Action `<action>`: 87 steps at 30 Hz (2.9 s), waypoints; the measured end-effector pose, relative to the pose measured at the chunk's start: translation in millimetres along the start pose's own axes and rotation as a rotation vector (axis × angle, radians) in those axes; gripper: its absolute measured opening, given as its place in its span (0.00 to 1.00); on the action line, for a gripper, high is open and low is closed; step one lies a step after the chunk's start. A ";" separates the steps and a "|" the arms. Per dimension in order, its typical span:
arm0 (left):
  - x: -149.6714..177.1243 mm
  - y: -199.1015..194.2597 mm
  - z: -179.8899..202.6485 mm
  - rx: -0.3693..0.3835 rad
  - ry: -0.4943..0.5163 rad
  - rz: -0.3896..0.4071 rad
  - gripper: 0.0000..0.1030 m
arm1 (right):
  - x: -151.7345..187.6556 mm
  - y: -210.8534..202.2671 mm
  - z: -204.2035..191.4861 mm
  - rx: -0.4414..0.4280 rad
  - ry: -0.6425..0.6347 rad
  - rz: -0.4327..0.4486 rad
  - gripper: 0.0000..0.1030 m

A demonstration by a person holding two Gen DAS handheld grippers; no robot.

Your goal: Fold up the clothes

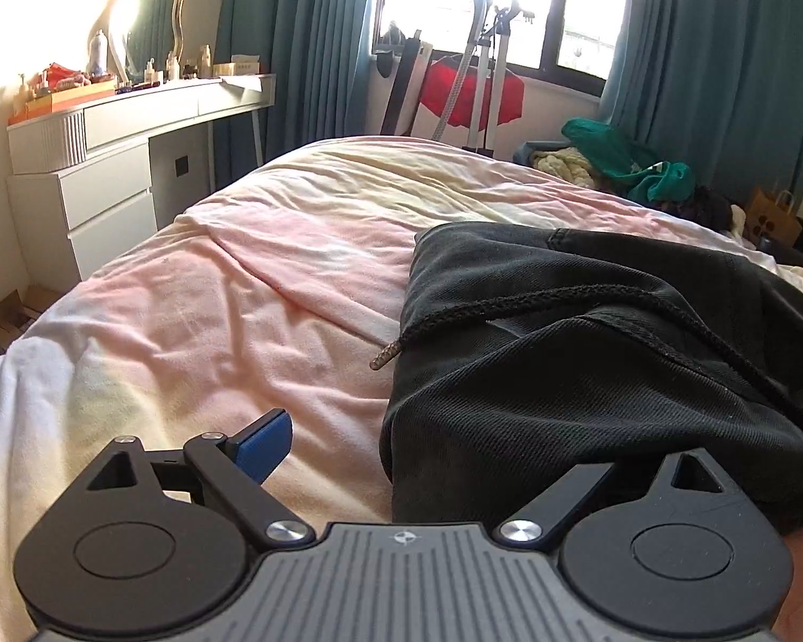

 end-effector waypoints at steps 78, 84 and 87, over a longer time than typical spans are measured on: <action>-154.3 89.4 130.9 0.590 -0.332 -0.076 0.35 | -109.4 -68.1 -60.2 -0.273 -0.020 0.316 0.26; -174.6 150.1 240.7 0.695 -0.280 -0.053 0.35 | -174.6 -53.8 -2.1 -0.266 0.057 0.489 0.26; -155.7 197.2 287.4 0.723 -0.241 -0.087 0.36 | -182.7 -31.6 41.2 -0.228 0.113 0.552 0.26</action>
Point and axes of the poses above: each gripper's, at about its wrist camera, not at the fingertips, and y roughly the way its jaws point, z to its right, x to its underside, the point moved 2 cm from there along y, roughly the way its jaws point, and after that the axes turned 10 degrees about z, right-handed, at the moved point
